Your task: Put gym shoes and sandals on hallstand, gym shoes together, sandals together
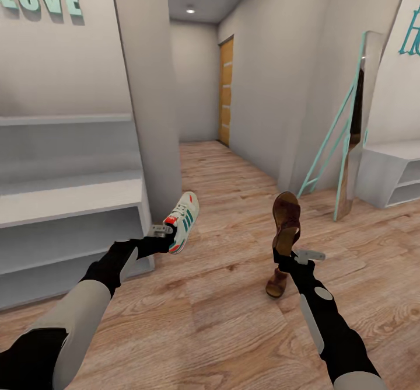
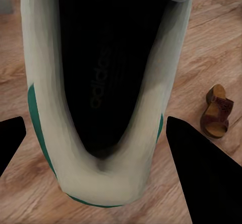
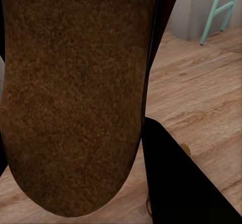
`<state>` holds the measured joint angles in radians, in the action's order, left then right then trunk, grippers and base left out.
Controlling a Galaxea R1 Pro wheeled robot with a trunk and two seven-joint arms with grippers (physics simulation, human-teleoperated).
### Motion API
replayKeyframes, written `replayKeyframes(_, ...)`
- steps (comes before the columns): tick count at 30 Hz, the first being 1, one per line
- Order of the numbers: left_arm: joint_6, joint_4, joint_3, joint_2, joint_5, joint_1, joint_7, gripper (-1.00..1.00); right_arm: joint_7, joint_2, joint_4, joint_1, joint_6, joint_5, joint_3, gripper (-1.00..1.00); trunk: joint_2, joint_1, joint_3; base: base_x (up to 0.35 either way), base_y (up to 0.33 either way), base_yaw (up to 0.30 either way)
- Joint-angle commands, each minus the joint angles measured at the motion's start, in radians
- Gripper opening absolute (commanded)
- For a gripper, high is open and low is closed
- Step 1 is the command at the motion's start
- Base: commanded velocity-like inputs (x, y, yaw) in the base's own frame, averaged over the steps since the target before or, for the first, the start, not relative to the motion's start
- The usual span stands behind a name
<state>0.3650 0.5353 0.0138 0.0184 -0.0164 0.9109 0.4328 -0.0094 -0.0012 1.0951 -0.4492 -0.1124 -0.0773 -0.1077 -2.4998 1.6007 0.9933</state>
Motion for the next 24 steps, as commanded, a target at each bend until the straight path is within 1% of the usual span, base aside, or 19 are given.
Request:
replayKeyframes(1, 0.006, 0.002, 0.002, 0.000, -0.002, 0.000, 0.004, -1.00, -0.003, 0.000, 0.002, 0.000, -0.006, -0.012, 0.000, -1.00, 0.000, 0.000, 0.001, 0.000, 0.125, 0.000)
replayKeyframes(5, 0.006, 0.002, 0.002, 0.000, -0.002, 0.000, 0.004, -1.00, -0.003, 0.000, 0.002, 0.000, -0.006, -0.012, 0.000, -1.00, 0.000, 0.000, 0.001, 0.000, 0.205, 0.006)
replayKeyframes(9, 0.006, 0.002, 0.002, 0.000, -0.002, 0.000, 0.004, -1.00, -0.003, 0.000, 0.002, 0.000, -0.006, -0.012, 0.000, -1.00, 0.000, 0.000, 0.001, 0.000, 0.284, 0.134)
replayKeyframes(15, 0.006, 0.002, 0.001, 0.000, -0.002, 0.000, 0.004, -1.00, -0.003, 0.000, 0.002, 0.000, -0.006, -0.012, 0.000, -1.00, 0.000, 0.000, 0.001, -0.008, 0.299, 0.262)
replayKeyframes(24, 0.006, 0.002, 0.001, 0.000, -0.002, 0.000, 0.004, -1.00, -0.003, 0.000, 0.002, 0.000, -0.006, -0.012, 0.000, -1.00, 0.000, 0.000, 0.001, -0.077, 0.301, 0.289)
